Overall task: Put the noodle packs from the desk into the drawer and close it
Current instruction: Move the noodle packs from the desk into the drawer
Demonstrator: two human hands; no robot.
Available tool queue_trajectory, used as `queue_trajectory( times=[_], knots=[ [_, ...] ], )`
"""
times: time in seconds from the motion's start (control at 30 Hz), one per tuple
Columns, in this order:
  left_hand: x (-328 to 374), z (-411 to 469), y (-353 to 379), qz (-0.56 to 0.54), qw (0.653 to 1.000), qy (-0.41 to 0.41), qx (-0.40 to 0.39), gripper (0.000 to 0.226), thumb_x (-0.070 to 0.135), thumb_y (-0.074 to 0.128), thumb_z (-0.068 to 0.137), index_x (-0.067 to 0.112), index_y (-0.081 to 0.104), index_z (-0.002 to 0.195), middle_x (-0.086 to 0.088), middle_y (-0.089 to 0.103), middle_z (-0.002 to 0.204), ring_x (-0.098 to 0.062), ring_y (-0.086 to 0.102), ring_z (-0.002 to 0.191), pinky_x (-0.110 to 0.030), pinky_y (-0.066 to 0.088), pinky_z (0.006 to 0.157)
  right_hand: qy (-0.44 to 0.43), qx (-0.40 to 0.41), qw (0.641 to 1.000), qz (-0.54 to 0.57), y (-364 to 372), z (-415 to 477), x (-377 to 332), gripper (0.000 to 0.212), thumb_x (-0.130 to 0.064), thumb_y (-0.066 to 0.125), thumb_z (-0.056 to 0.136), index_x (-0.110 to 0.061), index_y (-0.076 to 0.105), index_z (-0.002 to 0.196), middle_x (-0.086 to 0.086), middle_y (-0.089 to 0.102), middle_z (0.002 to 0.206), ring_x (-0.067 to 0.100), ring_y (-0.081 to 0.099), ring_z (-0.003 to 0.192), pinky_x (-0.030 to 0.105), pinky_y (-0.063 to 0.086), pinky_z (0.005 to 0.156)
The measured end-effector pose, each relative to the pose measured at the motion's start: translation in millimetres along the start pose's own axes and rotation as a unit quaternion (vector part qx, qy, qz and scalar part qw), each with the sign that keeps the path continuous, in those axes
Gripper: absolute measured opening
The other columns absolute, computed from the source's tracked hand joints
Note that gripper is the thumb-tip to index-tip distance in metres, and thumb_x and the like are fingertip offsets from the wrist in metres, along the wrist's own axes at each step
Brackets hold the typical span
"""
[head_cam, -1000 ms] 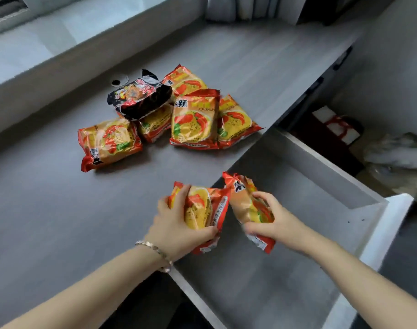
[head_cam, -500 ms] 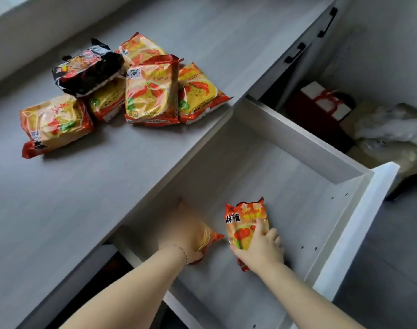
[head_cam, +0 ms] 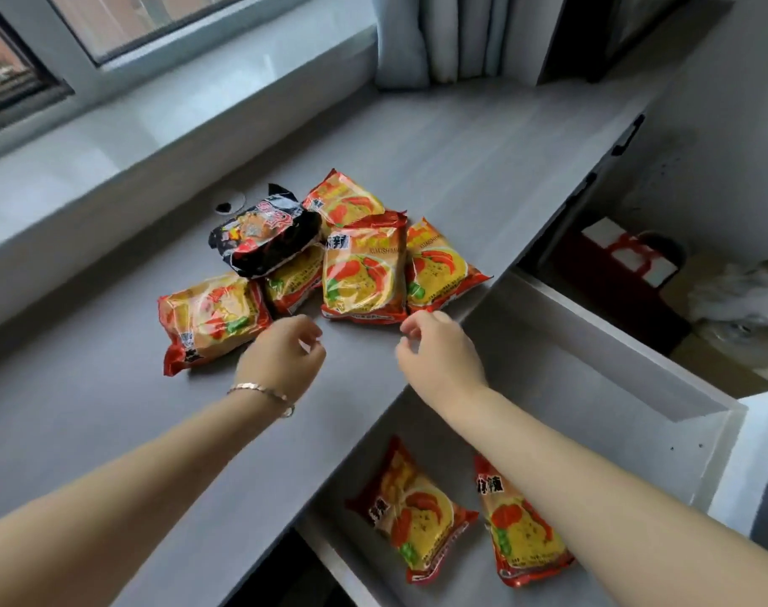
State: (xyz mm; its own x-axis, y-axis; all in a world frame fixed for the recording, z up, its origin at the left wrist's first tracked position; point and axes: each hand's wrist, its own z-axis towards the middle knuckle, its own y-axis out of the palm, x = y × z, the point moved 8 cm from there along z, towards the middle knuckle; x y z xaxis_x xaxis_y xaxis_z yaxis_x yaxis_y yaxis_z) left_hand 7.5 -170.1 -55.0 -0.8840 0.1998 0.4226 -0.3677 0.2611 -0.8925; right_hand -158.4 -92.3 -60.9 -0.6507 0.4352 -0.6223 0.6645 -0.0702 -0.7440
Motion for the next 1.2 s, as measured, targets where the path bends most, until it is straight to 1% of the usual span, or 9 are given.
queue_trajectory(
  times=[0.1, 0.2, 0.27, 0.43, 0.6, 0.77, 0.9, 1.07, 1.2],
  knots=[
    [-37.8, 43.3, -31.4, 0.102, 0.994, 0.009, 0.032, 0.048, 0.026, 0.065, 0.078, 0.011, 0.054, 0.123, -0.015, 0.052, 0.128, -0.033, 0.049, 0.116, -0.038, 0.043, 0.093, 0.008, 0.044, 0.998, -0.045, 5.2, 30.7, -39.1, 0.051, -0.031, 0.054, 0.088, -0.012, 0.040, 0.133, 0.011, 0.041, 0.135, 0.029, 0.037, 0.127, 0.039, 0.038, 0.104],
    [-84.7, 67.8, -30.9, 0.216, 0.974, -0.029, -0.061, 0.100, 0.052, 0.073, 0.066, 0.016, 0.024, 0.145, -0.014, 0.022, 0.153, -0.032, 0.023, 0.140, -0.042, 0.025, 0.113, 0.085, 0.018, 0.992, -0.095, 22.6, 60.0, -47.9, 0.082, -0.047, 0.060, 0.081, -0.009, 0.019, 0.142, 0.021, 0.028, 0.143, 0.037, 0.028, 0.132, 0.044, 0.034, 0.106],
    [-109.0, 76.3, -26.9, 0.254, 0.960, -0.024, -0.115, 0.116, 0.061, 0.074, 0.057, 0.019, 0.014, 0.147, -0.009, 0.019, 0.153, -0.028, 0.018, 0.142, -0.041, 0.021, 0.114, 0.139, -0.008, 0.985, -0.105, 34.8, 78.4, -48.4, 0.096, -0.056, 0.061, 0.077, -0.006, 0.013, 0.144, 0.024, 0.030, 0.145, 0.039, 0.031, 0.132, 0.045, 0.035, 0.105],
    [-124.7, 85.4, -26.9, 0.297, 0.943, 0.026, -0.146, 0.116, 0.064, 0.069, 0.056, 0.026, 0.009, 0.147, -0.008, 0.040, 0.135, -0.028, 0.040, 0.126, -0.038, 0.030, 0.109, 0.223, -0.001, 0.966, -0.131, 53.1, 97.6, -51.6, 0.130, -0.069, 0.066, 0.063, -0.008, -0.011, 0.148, 0.032, 0.020, 0.147, 0.042, 0.025, 0.134, 0.045, 0.036, 0.104],
    [-104.9, 64.5, -25.9, 0.236, 0.955, -0.005, -0.181, 0.109, 0.063, 0.066, 0.062, 0.031, 0.005, 0.147, -0.011, 0.039, 0.129, -0.030, 0.045, 0.118, -0.035, 0.041, 0.098, 0.219, 0.034, 0.965, -0.142, 58.0, 95.9, -49.8, 0.128, -0.056, 0.071, 0.065, -0.014, -0.017, 0.147, 0.032, 0.019, 0.144, 0.042, 0.026, 0.130, 0.049, 0.033, 0.104],
    [-52.8, 22.1, -9.2, 0.016, 0.965, -0.031, -0.262, 0.112, 0.059, 0.069, 0.054, 0.034, 0.009, 0.145, -0.002, 0.031, 0.112, -0.026, 0.050, 0.111, -0.032, 0.048, 0.091, 0.113, 0.048, 0.992, 0.040, 28.1, 48.5, -32.1, 0.121, -0.055, 0.074, 0.062, -0.028, -0.010, 0.145, 0.018, 0.022, 0.141, 0.035, 0.026, 0.131, 0.050, 0.038, 0.105],
    [-5.6, -15.3, 22.5, -0.004, 0.950, 0.015, -0.312, 0.109, 0.061, 0.066, 0.062, 0.040, -0.001, 0.145, -0.003, 0.033, 0.130, -0.021, 0.050, 0.108, -0.031, 0.052, 0.086, 0.051, 0.049, 0.995, 0.065, -4.0, -23.6, 35.2, 0.116, -0.041, 0.078, 0.062, -0.034, -0.005, 0.143, 0.000, 0.014, 0.140, 0.025, 0.025, 0.132, 0.038, 0.041, 0.101],
    [49.2, -62.4, 70.4, 0.004, 0.947, 0.115, -0.299, 0.109, 0.067, 0.056, 0.056, 0.043, -0.004, 0.144, 0.003, 0.033, 0.132, -0.019, 0.045, 0.118, -0.030, 0.046, 0.096, 0.214, 0.005, 0.977, -0.021, 13.4, -94.7, 162.5, 0.118, -0.051, 0.075, 0.062, -0.027, -0.003, 0.146, 0.009, 0.019, 0.139, 0.032, 0.031, 0.130, 0.042, 0.041, 0.101],
    [77.6, -93.7, 119.8, 0.154, 0.923, 0.241, -0.259, 0.109, 0.068, 0.057, 0.065, 0.038, -0.009, 0.146, 0.000, 0.025, 0.142, -0.024, 0.032, 0.127, -0.035, 0.031, 0.109, 0.298, -0.046, 0.951, -0.063, 46.5, -116.1, 213.4, 0.123, -0.063, 0.070, 0.059, -0.018, -0.001, 0.148, 0.016, 0.029, 0.135, 0.035, 0.033, 0.125, 0.042, 0.035, 0.104]
  ],
)
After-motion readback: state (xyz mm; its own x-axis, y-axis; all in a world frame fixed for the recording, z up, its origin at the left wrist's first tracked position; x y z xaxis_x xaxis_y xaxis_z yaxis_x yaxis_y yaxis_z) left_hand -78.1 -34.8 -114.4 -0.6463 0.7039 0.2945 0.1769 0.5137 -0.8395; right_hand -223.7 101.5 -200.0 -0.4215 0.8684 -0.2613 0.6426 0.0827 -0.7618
